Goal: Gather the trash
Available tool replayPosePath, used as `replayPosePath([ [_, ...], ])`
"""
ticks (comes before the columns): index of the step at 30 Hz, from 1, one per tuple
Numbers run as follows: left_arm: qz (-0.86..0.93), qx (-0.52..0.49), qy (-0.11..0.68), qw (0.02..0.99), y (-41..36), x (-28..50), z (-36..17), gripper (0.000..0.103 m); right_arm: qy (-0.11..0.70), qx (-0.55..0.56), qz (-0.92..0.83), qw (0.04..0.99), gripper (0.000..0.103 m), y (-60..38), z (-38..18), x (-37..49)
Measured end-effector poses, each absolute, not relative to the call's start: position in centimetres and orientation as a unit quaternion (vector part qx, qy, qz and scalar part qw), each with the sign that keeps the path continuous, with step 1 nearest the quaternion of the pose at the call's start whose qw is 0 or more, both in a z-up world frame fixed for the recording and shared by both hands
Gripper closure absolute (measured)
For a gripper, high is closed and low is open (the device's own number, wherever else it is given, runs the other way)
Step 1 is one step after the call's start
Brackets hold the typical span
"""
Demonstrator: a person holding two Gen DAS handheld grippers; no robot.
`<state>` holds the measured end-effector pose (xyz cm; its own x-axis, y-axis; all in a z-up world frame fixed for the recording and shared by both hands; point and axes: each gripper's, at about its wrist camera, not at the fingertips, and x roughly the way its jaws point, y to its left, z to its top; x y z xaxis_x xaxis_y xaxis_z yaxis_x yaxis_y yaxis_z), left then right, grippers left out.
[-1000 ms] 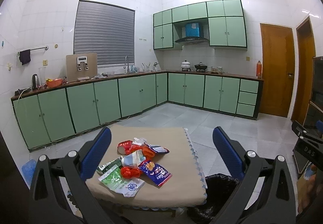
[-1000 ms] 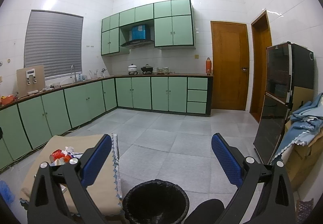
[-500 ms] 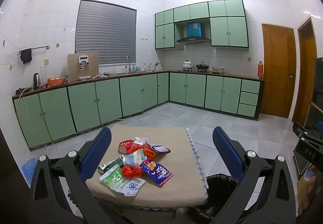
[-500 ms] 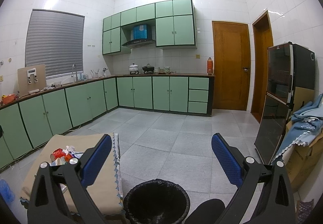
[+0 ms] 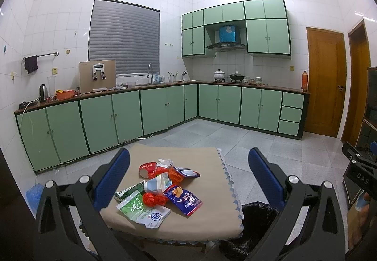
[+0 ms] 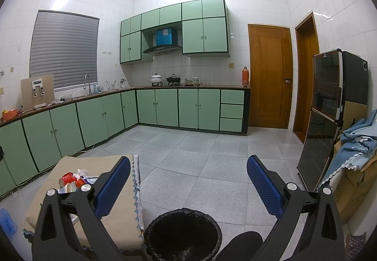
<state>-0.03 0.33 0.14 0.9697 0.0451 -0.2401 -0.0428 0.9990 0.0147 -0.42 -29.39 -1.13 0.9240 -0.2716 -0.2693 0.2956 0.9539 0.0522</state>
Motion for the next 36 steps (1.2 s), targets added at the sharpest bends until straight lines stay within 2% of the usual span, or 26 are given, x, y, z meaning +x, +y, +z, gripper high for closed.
replayPosePath([
  [36, 0.023, 0.004, 0.125, 0.992, 0.74, 0.34, -0.4, 0.006, 0.138, 0.049, -0.143, 0.979, 0.006, -28.61, -2.06, -0.01],
])
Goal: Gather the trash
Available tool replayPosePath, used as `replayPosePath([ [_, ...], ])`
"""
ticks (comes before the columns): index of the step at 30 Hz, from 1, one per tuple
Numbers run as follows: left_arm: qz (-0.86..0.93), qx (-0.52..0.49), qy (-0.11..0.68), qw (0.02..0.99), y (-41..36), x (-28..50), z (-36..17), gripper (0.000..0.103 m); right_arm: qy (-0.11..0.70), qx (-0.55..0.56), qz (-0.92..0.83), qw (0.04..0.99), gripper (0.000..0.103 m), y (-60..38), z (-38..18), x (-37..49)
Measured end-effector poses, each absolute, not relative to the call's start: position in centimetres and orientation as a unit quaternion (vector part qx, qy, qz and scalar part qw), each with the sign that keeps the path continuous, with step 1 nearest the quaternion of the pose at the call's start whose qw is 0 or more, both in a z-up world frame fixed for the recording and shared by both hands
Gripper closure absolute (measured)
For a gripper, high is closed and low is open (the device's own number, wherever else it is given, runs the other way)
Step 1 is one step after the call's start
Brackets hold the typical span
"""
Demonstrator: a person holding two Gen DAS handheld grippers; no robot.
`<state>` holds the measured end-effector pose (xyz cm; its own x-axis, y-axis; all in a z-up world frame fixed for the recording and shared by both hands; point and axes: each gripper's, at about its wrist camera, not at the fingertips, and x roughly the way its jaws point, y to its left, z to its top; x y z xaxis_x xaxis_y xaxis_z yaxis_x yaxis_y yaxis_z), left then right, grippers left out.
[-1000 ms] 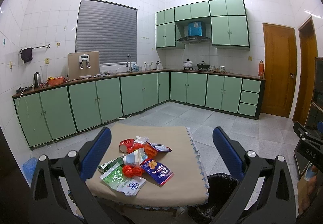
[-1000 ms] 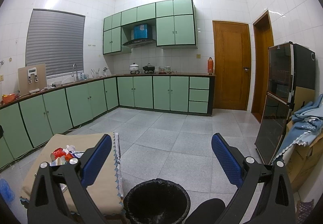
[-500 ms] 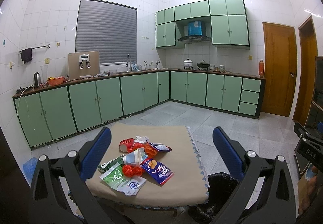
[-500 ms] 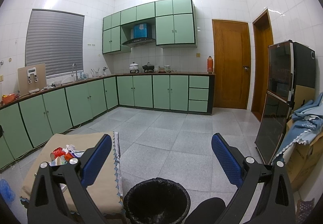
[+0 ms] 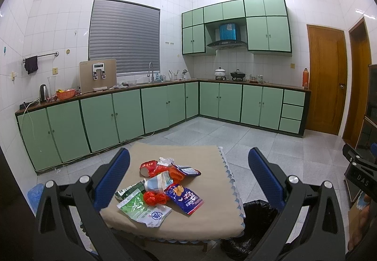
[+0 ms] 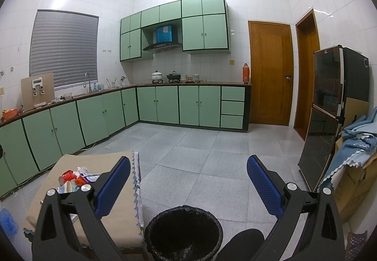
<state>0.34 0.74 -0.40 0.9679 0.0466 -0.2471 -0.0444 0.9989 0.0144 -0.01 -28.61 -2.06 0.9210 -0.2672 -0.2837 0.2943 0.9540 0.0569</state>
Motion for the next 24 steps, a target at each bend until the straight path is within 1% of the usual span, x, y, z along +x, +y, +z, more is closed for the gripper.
replayPosePath([
  [7, 0.028, 0.002, 0.128, 0.991, 1.5, 0.4, -1.0, 0.006, 0.138, 0.047, -0.135, 0.98, 0.006, -28.2, -2.5, 0.4],
  [11, 0.034, 0.005, 0.132, 0.991, 2.1, 0.7, -2.1, 0.006, 0.131, 0.033, -0.081, 0.988, 0.006, -27.0, -3.3, 1.5],
  [16, 0.085, -0.002, 0.181, 0.98, 6.3, 2.0, -6.7, 0.006, 0.125, -0.015, -0.004, 0.992, 0.006, -23.4, -5.5, 3.9],
  [18, 0.106, -0.019, 0.184, 0.977, 8.5, 2.1, -8.1, 0.006, 0.129, -0.021, 0.034, 0.991, 0.006, -21.5, -7.0, 5.1],
  [21, 0.136, -0.033, 0.179, 0.974, 11.5, 2.3, -9.5, 0.006, 0.162, -0.027, 0.089, 0.982, 0.006, -18.5, -8.7, 7.4],
  [24, 0.142, -0.048, 0.193, 0.97, 13.7, 3.2, -10.4, 0.006, 0.186, -0.044, 0.124, 0.974, 0.006, -15.7, -10.6, 9.6],
])
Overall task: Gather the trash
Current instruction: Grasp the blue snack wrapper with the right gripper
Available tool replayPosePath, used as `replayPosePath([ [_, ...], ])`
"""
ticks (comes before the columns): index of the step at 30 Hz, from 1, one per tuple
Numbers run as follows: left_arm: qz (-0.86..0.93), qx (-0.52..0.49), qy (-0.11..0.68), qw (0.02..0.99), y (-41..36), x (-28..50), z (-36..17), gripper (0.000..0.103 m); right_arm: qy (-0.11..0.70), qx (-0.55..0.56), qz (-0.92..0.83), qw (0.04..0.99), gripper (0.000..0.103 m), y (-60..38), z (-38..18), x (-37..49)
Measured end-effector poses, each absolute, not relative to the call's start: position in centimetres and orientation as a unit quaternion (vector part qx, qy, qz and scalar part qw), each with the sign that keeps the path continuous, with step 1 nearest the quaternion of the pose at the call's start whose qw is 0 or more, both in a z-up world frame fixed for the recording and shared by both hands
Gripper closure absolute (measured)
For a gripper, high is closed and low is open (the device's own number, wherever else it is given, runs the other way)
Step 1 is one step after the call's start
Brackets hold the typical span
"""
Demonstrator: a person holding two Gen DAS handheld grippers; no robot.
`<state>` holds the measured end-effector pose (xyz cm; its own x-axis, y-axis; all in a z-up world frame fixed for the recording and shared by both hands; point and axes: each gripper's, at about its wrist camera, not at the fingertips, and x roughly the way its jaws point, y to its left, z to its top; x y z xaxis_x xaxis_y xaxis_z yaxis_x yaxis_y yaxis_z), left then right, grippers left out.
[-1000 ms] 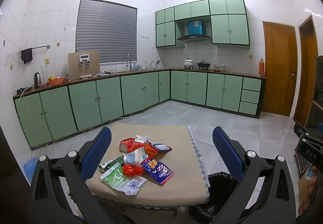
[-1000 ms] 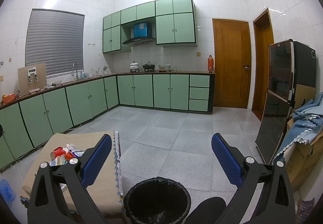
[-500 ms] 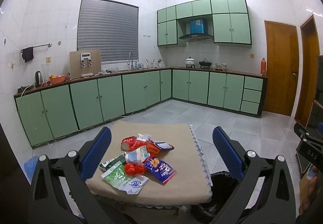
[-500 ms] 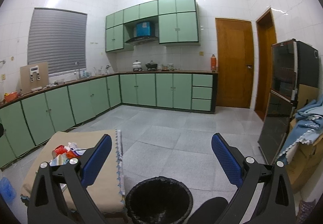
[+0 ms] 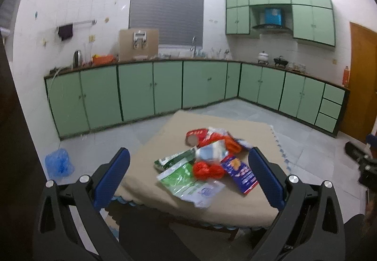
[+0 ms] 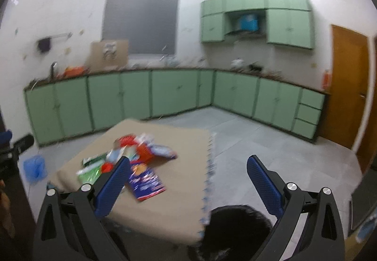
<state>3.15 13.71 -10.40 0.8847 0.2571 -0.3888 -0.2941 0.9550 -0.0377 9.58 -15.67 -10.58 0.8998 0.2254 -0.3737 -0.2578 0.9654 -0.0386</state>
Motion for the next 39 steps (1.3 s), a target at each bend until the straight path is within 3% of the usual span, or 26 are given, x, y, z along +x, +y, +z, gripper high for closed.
replayPosePath([
  [7, 0.149, -0.033, 0.21, 0.966, 15.5, 5.3, -13.4, 0.006, 0.231, -0.062, 0.199, 0.95, 0.006, -10.1, -14.8, 14.7],
  [8, 0.151, -0.032, 0.21, 0.965, 15.8, 5.7, -13.7, 0.006, 0.237, -0.071, 0.208, 0.946, 0.007, -8.8, -15.9, 15.6],
  [10, 0.151, -0.032, 0.211, 0.965, 16.3, 6.8, -14.7, 0.006, 0.246, -0.075, 0.224, 0.94, 0.019, -7.7, -17.1, 16.8],
  [20, 0.138, -0.027, 0.234, 0.962, 17.8, 12.9, -20.6, 0.006, 0.278, -0.106, 0.235, 0.925, 0.027, -2.3, -25.9, 21.9],
  [22, 0.134, -0.035, 0.247, 0.959, 18.3, 14.1, -22.3, 0.01, 0.29, -0.108, 0.233, 0.922, 0.029, -1.8, -27.2, 22.7],
  [24, 0.125, -0.04, 0.259, 0.957, 18.7, 14.9, -23.7, 0.028, 0.297, -0.111, 0.227, 0.921, 0.03, -1.2, -28.5, 23.4],
  [29, 0.125, -0.048, 0.262, 0.956, 19.6, 15.1, -25.5, 0.029, 0.31, -0.136, 0.212, 0.917, 0.034, -0.1, -31.0, 24.7],
  [33, 0.13, -0.055, 0.262, 0.955, 20.0, 15.2, -26.3, 0.025, 0.327, -0.132, 0.209, 0.912, 0.08, -0.4, -32.2, 25.9],
  [36, 0.123, -0.054, 0.266, 0.955, 19.5, 15.9, -26.6, 0.023, 0.32, -0.119, 0.209, 0.916, 0.098, -0.9, -31.8, 26.1],
  [39, 0.11, -0.039, 0.26, 0.958, 18.0, 16.8, -26.5, 0.022, 0.315, -0.1, 0.21, 0.92, 0.101, -2.0, -30.9, 26.3],
])
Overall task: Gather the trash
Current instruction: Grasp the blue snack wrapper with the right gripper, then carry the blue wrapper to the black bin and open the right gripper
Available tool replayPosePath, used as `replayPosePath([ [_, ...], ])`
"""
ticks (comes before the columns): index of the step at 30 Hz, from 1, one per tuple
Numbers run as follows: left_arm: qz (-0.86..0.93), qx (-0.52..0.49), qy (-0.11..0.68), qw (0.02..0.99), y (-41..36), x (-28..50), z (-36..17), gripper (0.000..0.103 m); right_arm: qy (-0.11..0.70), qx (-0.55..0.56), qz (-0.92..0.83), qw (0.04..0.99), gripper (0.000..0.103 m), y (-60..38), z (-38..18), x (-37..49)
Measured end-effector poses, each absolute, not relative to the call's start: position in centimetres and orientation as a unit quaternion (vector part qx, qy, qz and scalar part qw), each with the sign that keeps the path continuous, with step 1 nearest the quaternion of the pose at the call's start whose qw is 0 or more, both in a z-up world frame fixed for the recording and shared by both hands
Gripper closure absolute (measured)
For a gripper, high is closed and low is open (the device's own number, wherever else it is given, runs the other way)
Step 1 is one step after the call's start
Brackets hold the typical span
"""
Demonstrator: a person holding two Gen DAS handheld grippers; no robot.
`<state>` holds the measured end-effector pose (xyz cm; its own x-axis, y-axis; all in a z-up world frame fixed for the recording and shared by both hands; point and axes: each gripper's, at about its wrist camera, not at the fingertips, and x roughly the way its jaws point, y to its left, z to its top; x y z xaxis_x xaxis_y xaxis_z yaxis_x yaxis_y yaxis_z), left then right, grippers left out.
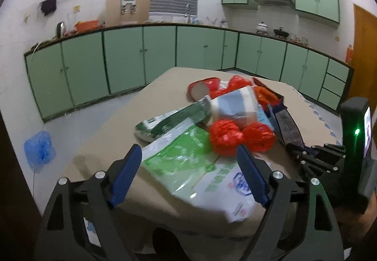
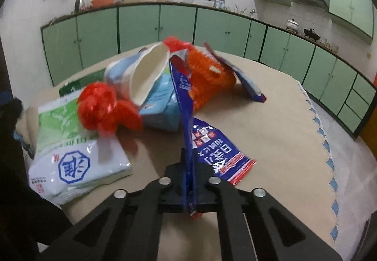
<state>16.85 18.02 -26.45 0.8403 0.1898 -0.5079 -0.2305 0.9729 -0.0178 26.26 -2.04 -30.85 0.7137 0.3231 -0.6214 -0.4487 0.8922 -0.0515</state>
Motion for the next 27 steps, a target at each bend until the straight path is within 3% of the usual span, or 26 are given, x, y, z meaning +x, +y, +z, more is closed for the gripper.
replayPosePath([
  [13, 0.073, 0.025, 0.288, 0.955, 10.9, 23.8, -28.2, 0.023, 0.286, -0.054, 0.193, 0.937, 0.101, -6.9, -26.5, 26.0],
  [16, 0.081, 0.04, 0.301, 0.949, 10.2, 24.8, -28.9, 0.038, 0.285, -0.047, 0.192, 0.938, 0.101, -7.5, -26.1, 26.4],
  [18, 0.077, 0.038, 0.315, 0.945, 10.3, 25.2, -29.2, 0.07, 0.283, -0.044, 0.191, 0.939, 0.101, -7.8, -26.0, 26.6],
  [19, 0.078, 0.034, 0.314, 0.946, 10.5, 25.1, -29.1, 0.076, 0.283, -0.042, 0.19, 0.939, 0.101, -8.0, -26.0, 26.6],
  [20, 0.08, 0.032, 0.311, 0.946, 10.7, 25.0, -29.0, 0.092, 0.283, -0.04, 0.19, 0.939, 0.101, -8.1, -26.0, 26.5],
  [27, 0.08, 0.022, 0.263, 0.961, 11.4, 23.4, -26.4, 0.098, 0.269, -0.039, 0.191, 0.943, 0.101, -8.7, -25.1, 25.6],
])
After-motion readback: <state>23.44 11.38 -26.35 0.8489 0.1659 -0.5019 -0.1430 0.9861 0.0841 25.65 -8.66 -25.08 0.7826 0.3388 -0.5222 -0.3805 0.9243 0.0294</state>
